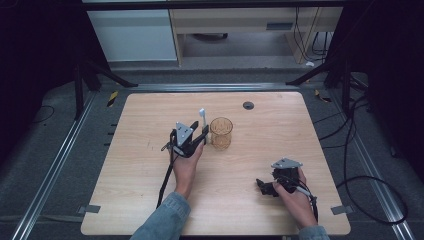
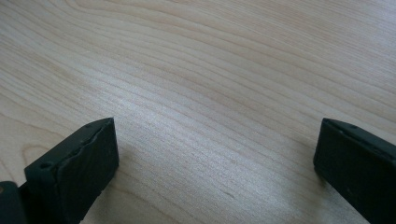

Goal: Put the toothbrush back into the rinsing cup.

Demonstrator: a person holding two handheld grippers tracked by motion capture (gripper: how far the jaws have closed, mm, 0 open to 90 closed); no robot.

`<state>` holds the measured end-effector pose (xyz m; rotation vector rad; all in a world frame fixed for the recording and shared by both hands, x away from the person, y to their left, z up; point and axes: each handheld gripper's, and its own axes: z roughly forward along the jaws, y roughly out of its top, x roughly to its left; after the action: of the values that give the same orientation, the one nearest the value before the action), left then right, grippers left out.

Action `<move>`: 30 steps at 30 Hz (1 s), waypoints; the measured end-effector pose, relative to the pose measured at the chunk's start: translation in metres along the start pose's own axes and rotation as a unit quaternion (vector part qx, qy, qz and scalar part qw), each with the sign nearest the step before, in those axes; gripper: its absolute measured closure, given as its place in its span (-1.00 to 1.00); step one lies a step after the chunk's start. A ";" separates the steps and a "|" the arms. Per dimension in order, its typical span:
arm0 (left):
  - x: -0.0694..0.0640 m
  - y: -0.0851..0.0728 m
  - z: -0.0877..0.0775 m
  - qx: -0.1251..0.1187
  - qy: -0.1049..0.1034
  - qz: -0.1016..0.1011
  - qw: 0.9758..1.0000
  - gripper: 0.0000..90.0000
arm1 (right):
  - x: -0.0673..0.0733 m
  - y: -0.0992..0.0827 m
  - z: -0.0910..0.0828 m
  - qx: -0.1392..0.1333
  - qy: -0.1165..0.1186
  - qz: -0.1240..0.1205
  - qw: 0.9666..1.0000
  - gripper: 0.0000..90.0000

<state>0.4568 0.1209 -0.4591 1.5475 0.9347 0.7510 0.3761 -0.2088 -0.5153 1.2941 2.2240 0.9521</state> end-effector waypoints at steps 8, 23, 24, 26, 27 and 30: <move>0.004 0.005 -0.009 0.014 -0.005 0.013 1.000 0.13 | 0.000 0.000 0.000 0.000 0.000 0.000 1.000 -0.99; 0.009 0.009 -0.019 0.060 -0.027 0.037 0.997 -0.16 | 0.000 0.000 0.000 0.000 0.000 0.000 1.000 -0.99; 0.009 0.009 -0.019 0.064 -0.029 0.040 0.997 -0.18 | 0.000 0.000 0.000 0.000 0.000 0.000 1.000 -0.99; 0.009 0.009 -0.019 0.082 -0.036 0.048 0.995 -0.25 | 0.000 0.000 0.000 0.000 0.000 0.000 1.000 -0.99; 0.009 0.009 -0.019 0.088 -0.040 0.052 0.994 -0.27 | 0.000 0.000 0.000 0.000 0.000 0.000 1.000 -0.99; 0.008 0.008 -0.018 0.105 -0.050 0.059 0.991 -0.34 | 0.000 0.000 0.000 0.000 0.000 0.000 1.000 -0.99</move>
<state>0.4463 0.1366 -0.4486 1.8218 0.8756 0.6684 0.3761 -0.2088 -0.5153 1.2941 2.2238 0.9520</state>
